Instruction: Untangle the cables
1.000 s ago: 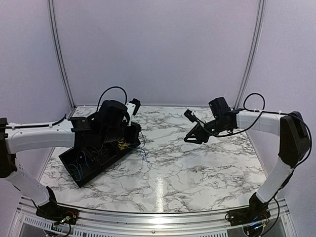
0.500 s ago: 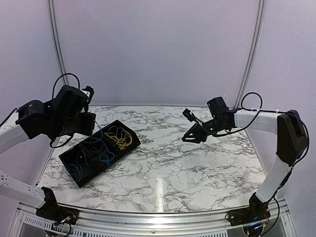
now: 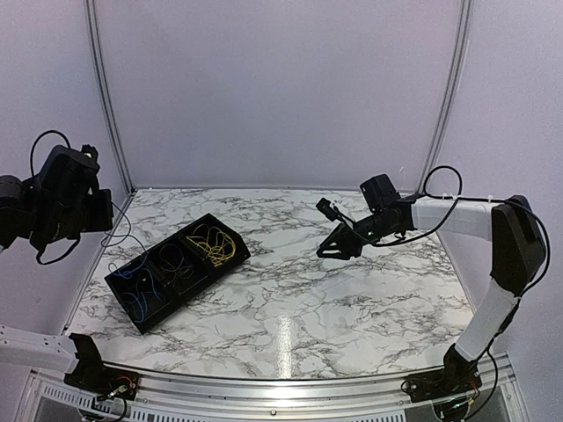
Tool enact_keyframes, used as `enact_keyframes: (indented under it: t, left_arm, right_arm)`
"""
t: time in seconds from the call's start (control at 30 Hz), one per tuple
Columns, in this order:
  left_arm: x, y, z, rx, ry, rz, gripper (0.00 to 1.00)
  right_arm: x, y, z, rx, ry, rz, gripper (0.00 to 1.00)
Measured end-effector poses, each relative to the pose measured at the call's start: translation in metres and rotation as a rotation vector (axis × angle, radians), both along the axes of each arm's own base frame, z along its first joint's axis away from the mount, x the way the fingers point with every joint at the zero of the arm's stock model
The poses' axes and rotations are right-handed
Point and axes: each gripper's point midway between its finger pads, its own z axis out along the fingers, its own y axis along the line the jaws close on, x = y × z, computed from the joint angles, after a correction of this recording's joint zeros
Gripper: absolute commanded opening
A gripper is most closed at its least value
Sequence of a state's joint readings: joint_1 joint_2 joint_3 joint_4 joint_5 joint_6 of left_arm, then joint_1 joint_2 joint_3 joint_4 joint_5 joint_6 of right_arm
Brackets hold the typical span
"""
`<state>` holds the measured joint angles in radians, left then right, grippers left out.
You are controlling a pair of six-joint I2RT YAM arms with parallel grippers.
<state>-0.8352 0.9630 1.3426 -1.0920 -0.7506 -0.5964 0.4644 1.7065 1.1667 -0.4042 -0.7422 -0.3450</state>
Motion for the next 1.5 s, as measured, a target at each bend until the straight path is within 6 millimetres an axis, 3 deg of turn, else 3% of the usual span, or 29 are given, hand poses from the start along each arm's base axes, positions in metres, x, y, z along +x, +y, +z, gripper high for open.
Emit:
enact_keyframes:
  t: [0.47,0.67,0.8,1.07,1.5]
  left_arm:
    - [0.005,0.04,-0.099,0.185,0.215,0.24,0.0]
    - [0.005,0.055,-0.11,0.197,0.251,0.314,0.0]
    - [0.009,0.056,-0.125,0.2,0.306,0.349,0.0]
    - [-0.006,0.062,-0.188,0.195,0.499,0.465,0.0]
    - [0.005,0.061,-0.233,0.262,0.593,0.515,0.0]
  right_arm:
    - [-0.001,0.001,-0.001,-0.006,-0.015,0.014,0.39]
    - [-0.002,0.001,-0.002,-0.012,-0.02,0.017,0.39]
    - [-0.003,0.001,-0.004,-0.014,-0.018,0.017,0.39]
    - [-0.004,-0.001,-0.007,-0.022,-0.018,0.017,0.39]
    - [-0.005,-0.001,-0.008,-0.025,-0.017,0.018,0.39]
